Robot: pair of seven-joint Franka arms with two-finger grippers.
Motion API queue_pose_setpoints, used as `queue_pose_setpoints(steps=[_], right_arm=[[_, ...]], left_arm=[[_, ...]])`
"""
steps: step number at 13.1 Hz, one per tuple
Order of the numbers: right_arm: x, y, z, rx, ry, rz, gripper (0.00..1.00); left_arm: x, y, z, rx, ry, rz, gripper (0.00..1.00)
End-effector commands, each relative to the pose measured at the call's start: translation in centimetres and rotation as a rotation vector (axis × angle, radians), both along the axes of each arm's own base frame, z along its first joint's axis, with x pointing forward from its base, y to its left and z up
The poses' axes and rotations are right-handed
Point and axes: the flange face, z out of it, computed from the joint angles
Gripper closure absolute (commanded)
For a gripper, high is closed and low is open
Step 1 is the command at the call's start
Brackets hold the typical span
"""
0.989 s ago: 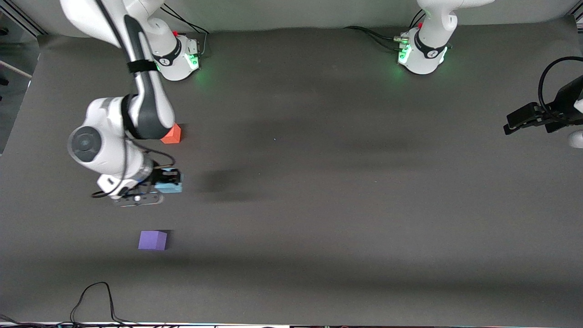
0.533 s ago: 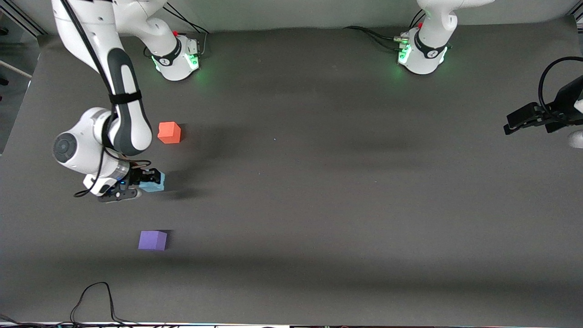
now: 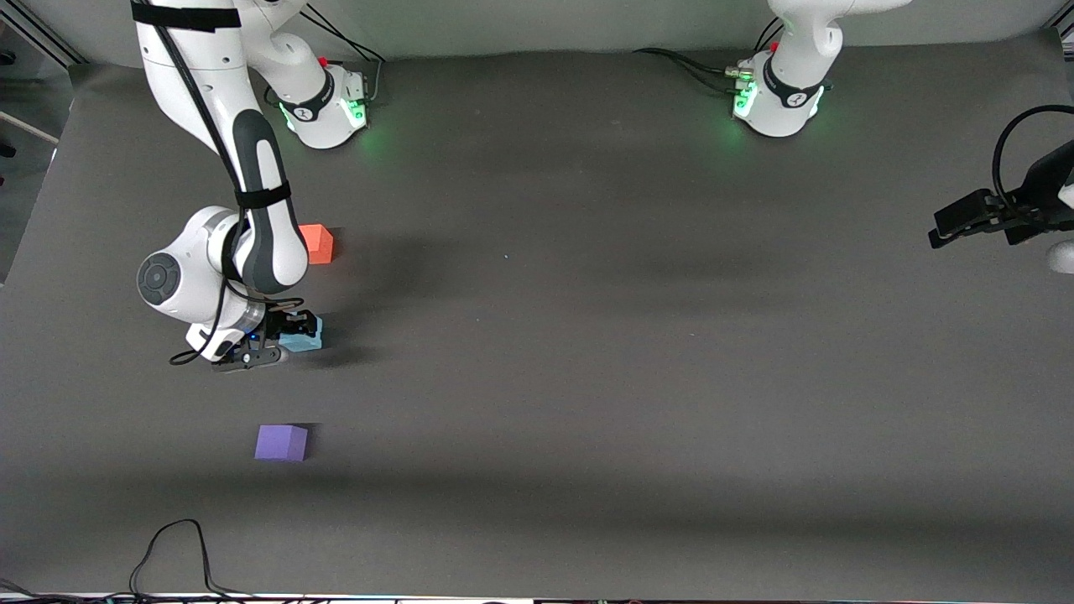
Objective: Place blue block between orange and purple blocks
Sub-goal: 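Set the blue cube down between orange and purple cubes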
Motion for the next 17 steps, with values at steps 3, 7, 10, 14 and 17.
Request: queue_pose_setpoints(steps=[3,7,10,14,17], right_arm=[[0.1,-0.1,-0.5,-0.004,-0.009,0.000,0.50],[0.1,-0.1,-0.5,-0.002,-0.008,-0.004,0.00],[0.3,0.2,0.5,0.020,-0.019,-0.004,0.00],[2.2,0.9,7.5,0.064,-0.025,0.019,0.00],[4.6,3.6,19.9,-0.014,0.053,-0.006,0.00]], left_arm=[[-0.4,0.0,0.0,0.007,-0.006,-0.015,0.00],[-0.4,0.0,-0.1,0.007,-0.004,-0.015,0.00],[-0.4,0.0,-0.1,0.006,-0.004,-0.015,0.00],[-0.4,0.0,-0.1,0.006,-0.004,-0.015,0.00],[-0.3,0.0,0.0,0.006,-0.007,-0.015,0.00]])
